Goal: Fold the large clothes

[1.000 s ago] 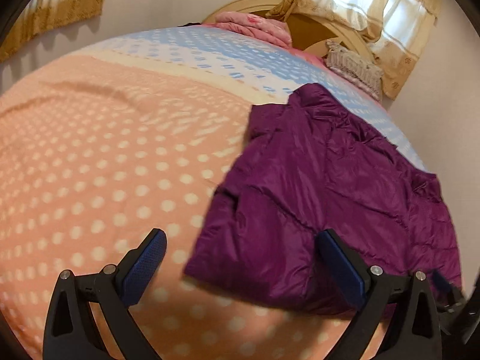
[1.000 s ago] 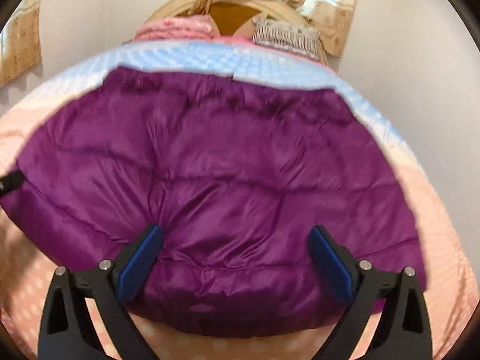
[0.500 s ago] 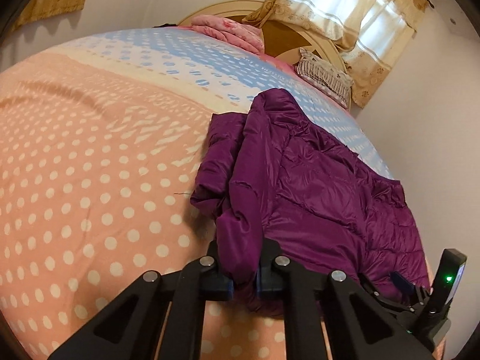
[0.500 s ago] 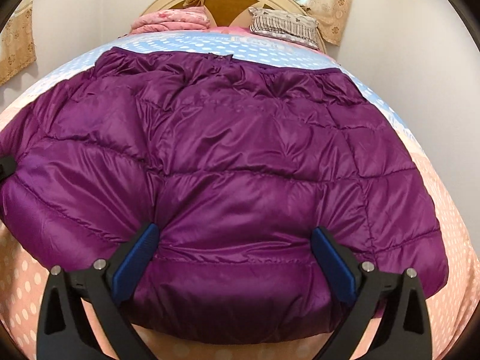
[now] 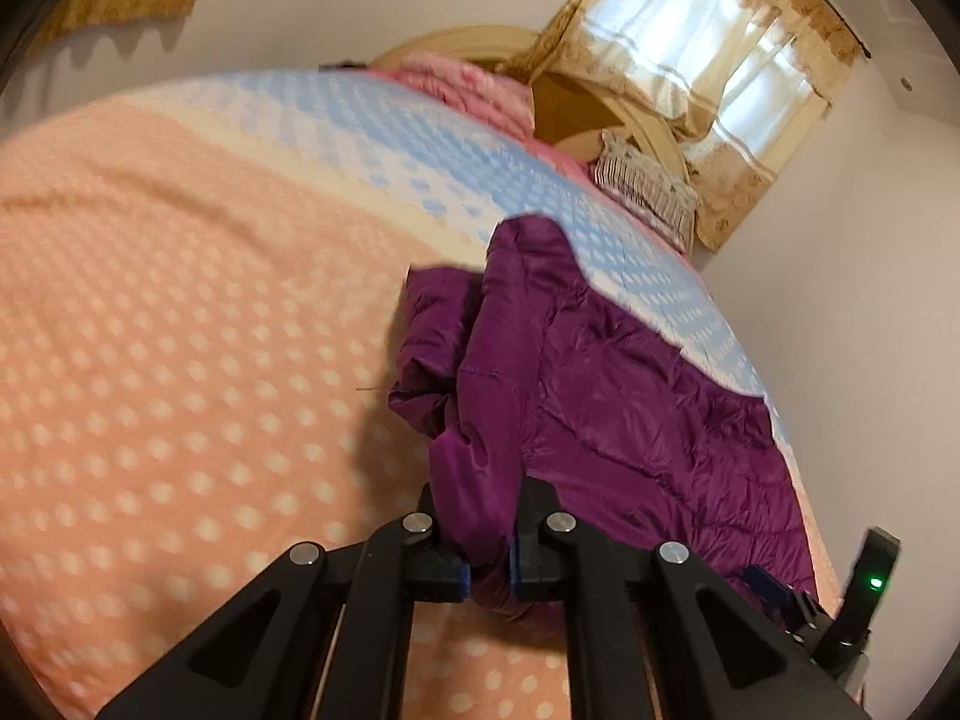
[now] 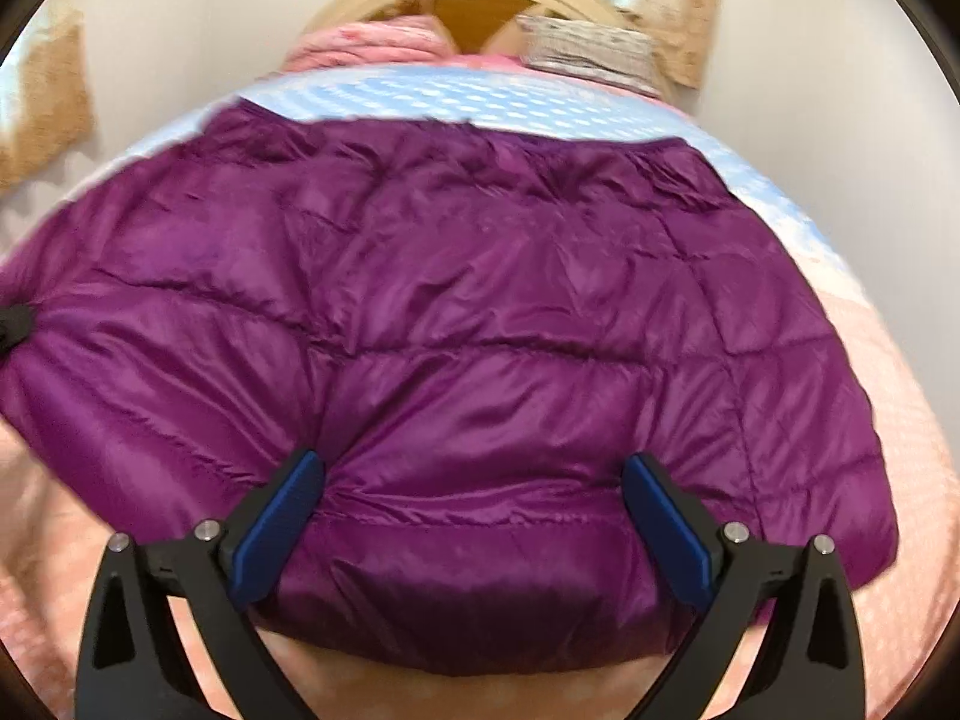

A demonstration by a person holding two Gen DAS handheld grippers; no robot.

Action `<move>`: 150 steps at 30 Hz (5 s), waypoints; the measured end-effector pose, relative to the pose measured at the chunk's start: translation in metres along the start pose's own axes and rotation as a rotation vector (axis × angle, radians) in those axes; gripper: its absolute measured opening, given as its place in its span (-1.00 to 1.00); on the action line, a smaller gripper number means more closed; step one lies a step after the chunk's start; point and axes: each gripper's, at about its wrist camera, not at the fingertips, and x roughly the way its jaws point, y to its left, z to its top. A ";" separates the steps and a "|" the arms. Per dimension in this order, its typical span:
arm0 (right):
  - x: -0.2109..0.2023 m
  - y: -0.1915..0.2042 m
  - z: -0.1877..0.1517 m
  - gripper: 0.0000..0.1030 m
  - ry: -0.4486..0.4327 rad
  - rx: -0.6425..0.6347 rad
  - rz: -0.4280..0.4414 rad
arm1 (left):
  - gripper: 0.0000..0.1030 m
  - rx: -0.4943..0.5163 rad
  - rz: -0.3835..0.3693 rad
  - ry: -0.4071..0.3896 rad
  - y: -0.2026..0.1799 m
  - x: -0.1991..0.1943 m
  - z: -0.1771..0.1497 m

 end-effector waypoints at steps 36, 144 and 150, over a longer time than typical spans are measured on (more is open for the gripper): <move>-0.088 -0.305 -0.103 0.96 -0.034 0.493 -0.283 | 0.47 1.254 -0.170 -0.033 -0.356 0.026 -0.181; 0.045 -0.182 0.091 -0.55 -0.049 0.315 0.052 | 0.98 0.502 0.170 0.110 -0.242 0.211 -0.005; 0.063 -0.189 0.071 -0.69 -0.024 0.322 0.057 | 0.98 0.378 0.072 0.199 -0.220 0.235 -0.006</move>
